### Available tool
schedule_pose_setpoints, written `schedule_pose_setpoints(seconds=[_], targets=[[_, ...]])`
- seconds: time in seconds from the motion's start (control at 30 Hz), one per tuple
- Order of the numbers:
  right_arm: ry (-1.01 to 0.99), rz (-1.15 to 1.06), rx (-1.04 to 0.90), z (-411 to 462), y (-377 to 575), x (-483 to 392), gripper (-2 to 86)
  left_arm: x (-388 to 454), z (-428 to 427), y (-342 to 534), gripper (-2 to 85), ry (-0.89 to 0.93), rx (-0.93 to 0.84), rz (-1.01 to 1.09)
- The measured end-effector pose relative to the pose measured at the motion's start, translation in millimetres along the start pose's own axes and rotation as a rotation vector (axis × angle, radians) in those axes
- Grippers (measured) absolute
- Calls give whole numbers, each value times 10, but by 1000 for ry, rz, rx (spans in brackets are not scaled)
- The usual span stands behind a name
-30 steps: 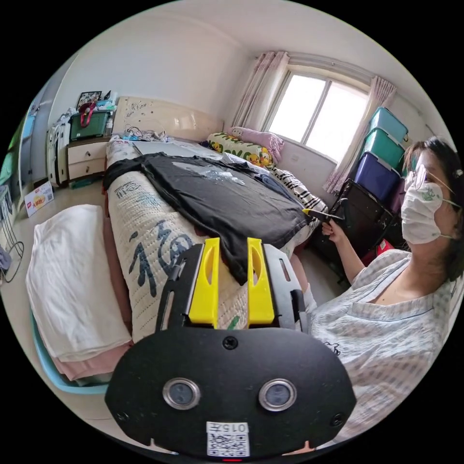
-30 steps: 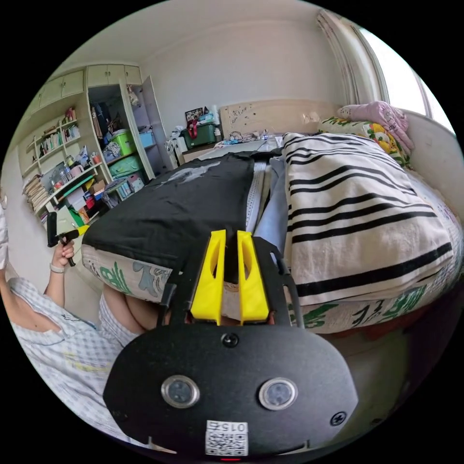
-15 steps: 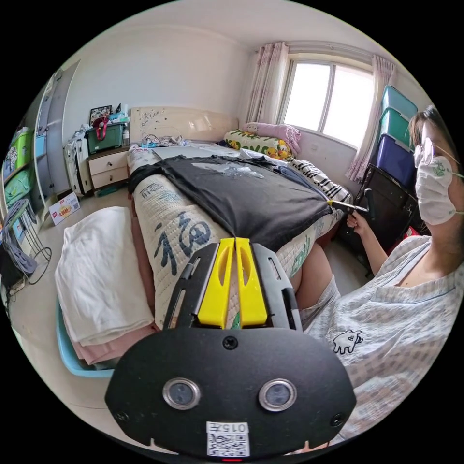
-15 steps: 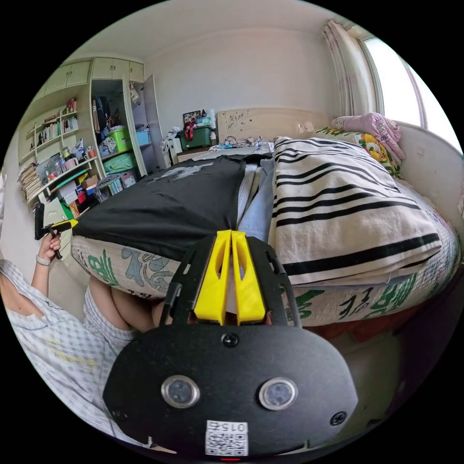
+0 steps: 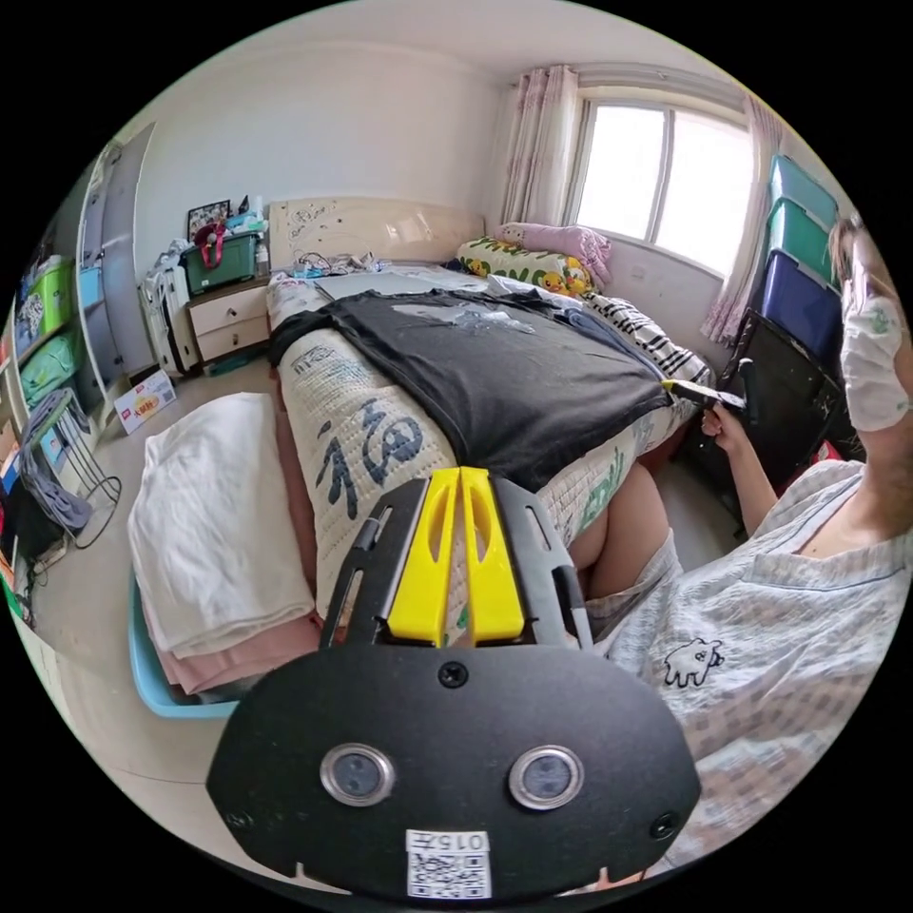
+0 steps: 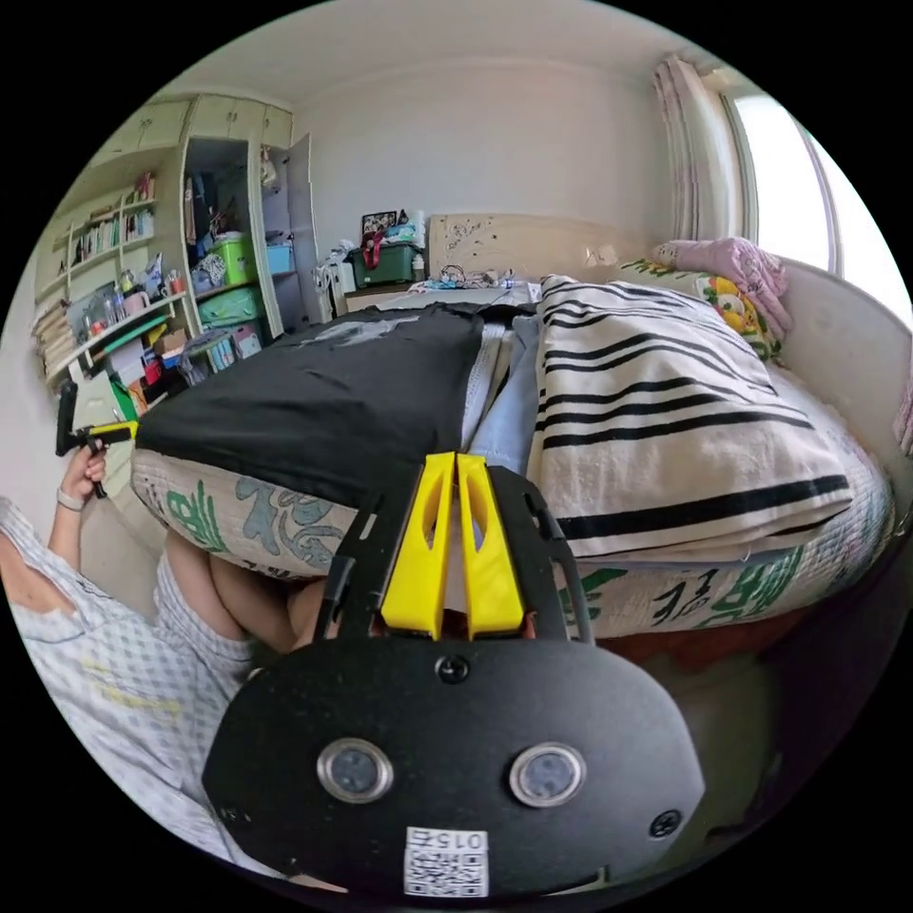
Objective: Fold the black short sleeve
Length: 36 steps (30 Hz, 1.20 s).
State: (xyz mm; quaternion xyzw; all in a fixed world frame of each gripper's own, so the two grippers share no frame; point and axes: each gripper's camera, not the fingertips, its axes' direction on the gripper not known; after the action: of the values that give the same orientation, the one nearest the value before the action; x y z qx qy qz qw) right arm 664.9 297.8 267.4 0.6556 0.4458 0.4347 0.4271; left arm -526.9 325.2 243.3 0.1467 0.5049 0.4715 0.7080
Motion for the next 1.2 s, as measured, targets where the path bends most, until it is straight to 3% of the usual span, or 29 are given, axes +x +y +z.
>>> schedule_pose_setpoints(seconds=[0.1, 0.23, 0.47, 0.7, 0.87, 1.03, 1.2], targets=[[-53, 76, 93, -380, -215, 160, 18, -61, -160, -167, -6, 23, 24, -10], [-141, 242, 251, -792, -816, 424, 41, 9, -439, -613, -7, -83, 120, 33], [-315, 197, 300, -491, -2533, 229, 76, 339, -106, -2043, -6, 27, 167, 227], [-154, 405, -67, 784, -4214, 454, 84, 684, 1299, -3855, -3, 201, 8, 346], [248, 430, -201, 1145, -4608, 604, 87, 784, 2375, -5024, 15, 246, -84, 280], [72, 463, -200, 1005, -4855, 562, 66, 947, 3488, -6250, 50, 210, -39, 177], [31, 484, -169, 748, -5057, 422, 18, 1261, 4619, -7080, 67, 279, -88, 78]])
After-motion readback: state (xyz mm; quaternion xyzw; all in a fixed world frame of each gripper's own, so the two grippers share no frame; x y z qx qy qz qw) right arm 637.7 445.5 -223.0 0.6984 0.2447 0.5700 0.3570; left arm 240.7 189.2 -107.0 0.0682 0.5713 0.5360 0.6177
